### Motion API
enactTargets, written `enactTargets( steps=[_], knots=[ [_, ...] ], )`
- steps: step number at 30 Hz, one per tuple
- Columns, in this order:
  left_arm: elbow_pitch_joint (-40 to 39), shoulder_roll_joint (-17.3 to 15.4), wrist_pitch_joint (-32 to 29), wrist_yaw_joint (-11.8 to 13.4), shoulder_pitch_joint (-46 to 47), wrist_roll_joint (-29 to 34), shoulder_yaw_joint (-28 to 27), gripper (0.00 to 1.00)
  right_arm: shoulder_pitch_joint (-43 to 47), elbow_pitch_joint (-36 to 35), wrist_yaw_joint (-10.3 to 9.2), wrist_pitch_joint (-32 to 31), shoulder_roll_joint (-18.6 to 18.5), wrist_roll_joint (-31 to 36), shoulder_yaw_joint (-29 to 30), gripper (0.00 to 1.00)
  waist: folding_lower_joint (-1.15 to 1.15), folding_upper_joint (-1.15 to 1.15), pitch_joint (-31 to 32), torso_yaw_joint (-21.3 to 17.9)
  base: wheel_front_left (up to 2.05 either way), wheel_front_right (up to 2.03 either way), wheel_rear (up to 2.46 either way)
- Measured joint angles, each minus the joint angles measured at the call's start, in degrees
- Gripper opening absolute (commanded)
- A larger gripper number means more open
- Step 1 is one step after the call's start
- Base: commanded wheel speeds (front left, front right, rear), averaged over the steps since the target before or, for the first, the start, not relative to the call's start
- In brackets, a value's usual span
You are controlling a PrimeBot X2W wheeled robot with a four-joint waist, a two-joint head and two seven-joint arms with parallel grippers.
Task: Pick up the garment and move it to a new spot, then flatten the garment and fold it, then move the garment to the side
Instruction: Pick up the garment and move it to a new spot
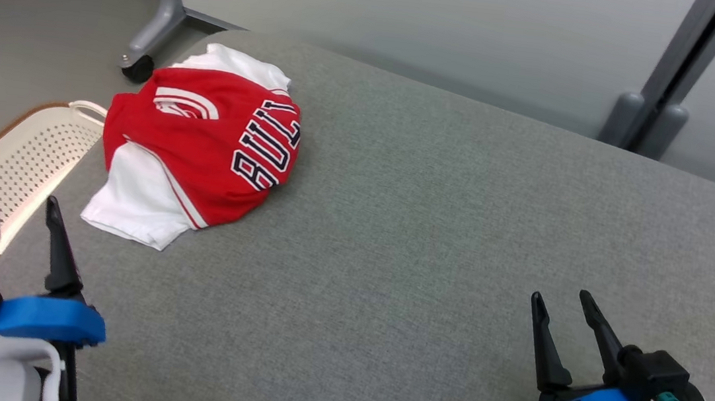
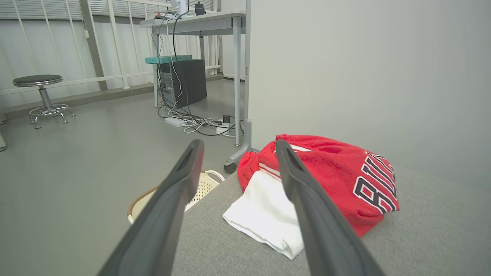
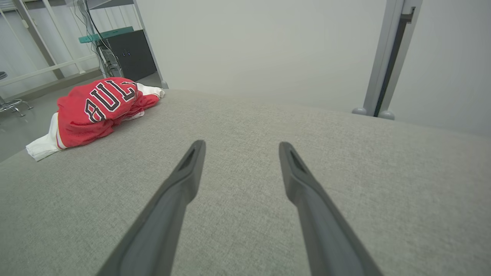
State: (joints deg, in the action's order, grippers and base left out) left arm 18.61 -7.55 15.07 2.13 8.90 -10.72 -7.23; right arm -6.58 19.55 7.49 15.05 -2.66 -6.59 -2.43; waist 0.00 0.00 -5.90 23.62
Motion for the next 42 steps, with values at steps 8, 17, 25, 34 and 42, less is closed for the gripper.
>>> enactTargets(
  steps=[8,17,25,34,42],
  knots=[
    [2.0,-4.4,0.0,-1.1,10.4,-2.1,-3.8,1.0,-3.6,-2.6,0.0,0.0,0.0,4.7,1.5,1.0,0.0,0.01,-7.0,-6.5,0.0,0.0,0.0],
    [10.1,-9.9,-0.7,-2.5,22.8,-2.8,-4.7,1.0,-6.2,-8.6,0.0,-0.8,-0.1,8.5,3.9,1.0,0.01,0.02,-15.1,-14.2,0.0,0.0,0.0],
    [22.2,-14.1,-4.2,-5.4,31.9,-3.9,-3.8,1.0,-6.6,-12.9,0.0,-2.3,-0.1,9.1,4.8,1.0,0.01,0.02,-19.4,-17.8,0.0,0.0,0.0],
    [37.0,-15.6,-11.8,-8.3,38.1,-4.6,-0.1,1.0,-6.9,-14.9,0.0,-2.9,-0.1,9.7,5.4,1.0,0.0,0.02,-21.1,-18.8,0.0,0.0,0.0],
    [46.5,-15.0,-22.3,-9.3,42.0,-8.2,2.7,1.0,-6.9,-15.5,0.0,-3.7,-0.1,9.7,4.9,1.0,-0.01,0.0,-21.3,-18.6,0.0,0.0,0.0]
  ],
)
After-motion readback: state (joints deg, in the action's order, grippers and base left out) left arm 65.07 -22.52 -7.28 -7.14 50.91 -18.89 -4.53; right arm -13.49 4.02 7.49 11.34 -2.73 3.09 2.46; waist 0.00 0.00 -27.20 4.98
